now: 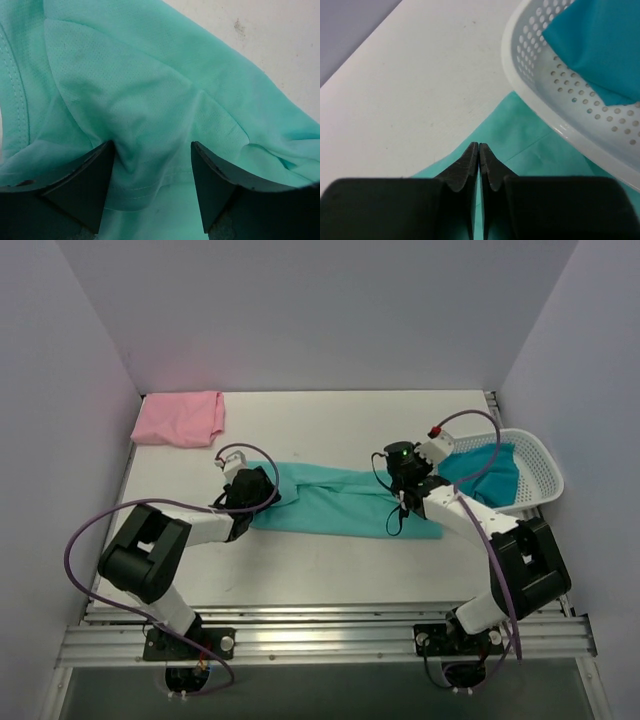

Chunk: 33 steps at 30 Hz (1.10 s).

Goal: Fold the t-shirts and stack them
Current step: Fold the tshirt

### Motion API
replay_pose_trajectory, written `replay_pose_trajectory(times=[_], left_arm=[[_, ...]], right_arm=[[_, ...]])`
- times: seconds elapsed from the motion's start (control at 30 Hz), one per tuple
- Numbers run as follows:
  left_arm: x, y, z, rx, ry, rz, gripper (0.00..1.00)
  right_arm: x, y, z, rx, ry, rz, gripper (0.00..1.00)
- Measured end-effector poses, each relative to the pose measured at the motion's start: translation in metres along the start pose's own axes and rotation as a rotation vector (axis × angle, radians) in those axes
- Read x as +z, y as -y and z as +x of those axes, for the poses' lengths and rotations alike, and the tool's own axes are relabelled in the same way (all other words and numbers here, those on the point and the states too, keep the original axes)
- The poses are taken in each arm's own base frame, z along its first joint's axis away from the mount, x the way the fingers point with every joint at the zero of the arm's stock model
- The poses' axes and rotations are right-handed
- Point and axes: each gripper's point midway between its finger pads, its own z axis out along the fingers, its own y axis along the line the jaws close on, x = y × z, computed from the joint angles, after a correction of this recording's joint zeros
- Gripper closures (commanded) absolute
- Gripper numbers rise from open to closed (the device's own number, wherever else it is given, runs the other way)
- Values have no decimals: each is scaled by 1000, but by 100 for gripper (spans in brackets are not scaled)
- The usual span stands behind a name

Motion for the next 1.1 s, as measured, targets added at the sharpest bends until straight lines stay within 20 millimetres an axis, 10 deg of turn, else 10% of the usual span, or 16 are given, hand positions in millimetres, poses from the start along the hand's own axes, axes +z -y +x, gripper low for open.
replay_pose_trajectory(times=[0.3,0.5,0.67,1.1], left_arm=[[7,-1,-6,-23,10,-1,41],[12,-18,-16,-26,10,-42,58],[27,-24,-37,-36,15,-84,91],[144,22,-115,-45,-27,-33,98]], right_arm=[[64,3,96,-144,-149,30,100],[89,-31,106,-85,-126,-40,100],[85,-32,110,-32,-122,-87,100],[-14,-14,158,-130,-261,-176,100]])
